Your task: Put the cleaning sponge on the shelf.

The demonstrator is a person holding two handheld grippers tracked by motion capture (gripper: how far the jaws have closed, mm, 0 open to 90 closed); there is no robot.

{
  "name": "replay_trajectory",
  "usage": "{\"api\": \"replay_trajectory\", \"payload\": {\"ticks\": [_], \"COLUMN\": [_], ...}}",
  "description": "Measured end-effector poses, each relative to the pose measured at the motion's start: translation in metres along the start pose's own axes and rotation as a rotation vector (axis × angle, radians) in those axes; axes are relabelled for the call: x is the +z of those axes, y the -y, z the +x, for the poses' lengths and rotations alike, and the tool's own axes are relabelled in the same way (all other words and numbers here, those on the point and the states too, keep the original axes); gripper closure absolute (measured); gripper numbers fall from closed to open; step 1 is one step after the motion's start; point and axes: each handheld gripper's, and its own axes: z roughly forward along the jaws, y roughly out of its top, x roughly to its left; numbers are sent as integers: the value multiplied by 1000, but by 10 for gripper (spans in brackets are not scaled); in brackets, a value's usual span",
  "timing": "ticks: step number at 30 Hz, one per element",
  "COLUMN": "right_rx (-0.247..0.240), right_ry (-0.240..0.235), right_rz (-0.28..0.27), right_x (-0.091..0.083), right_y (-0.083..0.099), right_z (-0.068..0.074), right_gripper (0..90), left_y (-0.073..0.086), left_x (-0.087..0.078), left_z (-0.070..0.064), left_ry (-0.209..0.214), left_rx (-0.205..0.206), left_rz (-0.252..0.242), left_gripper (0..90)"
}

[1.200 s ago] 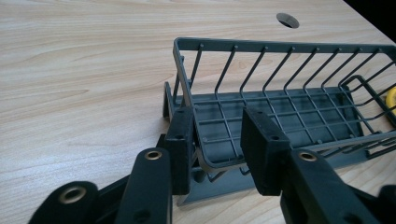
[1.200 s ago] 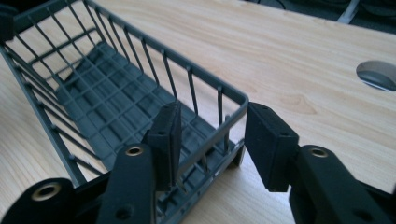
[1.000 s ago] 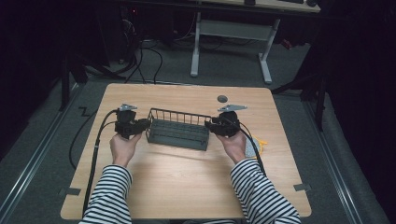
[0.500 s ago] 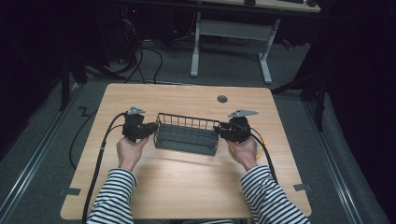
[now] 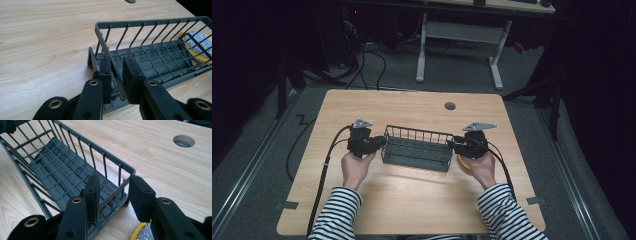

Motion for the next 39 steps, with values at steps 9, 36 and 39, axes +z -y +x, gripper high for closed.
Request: {"api": "replay_trajectory", "payload": {"ticks": [9, 36, 39], "right_rx": [1, 177, 202], "right_ry": [-2, 84, 110], "right_rz": [-5, -143, -123], "right_x": [-4, -53, -58], "right_y": [5, 43, 53], "right_z": [3, -38, -50], "right_gripper": [591, 277, 251], "left_y": [3, 71, 85], "left_x": [-2, -51, -46], "left_z": [-2, 19, 24], "left_ry": [13, -141, -140], "left_rx": [-5, 12, -15], "left_rz": [-9, -28, 0], "left_gripper": [734, 315, 290]}}
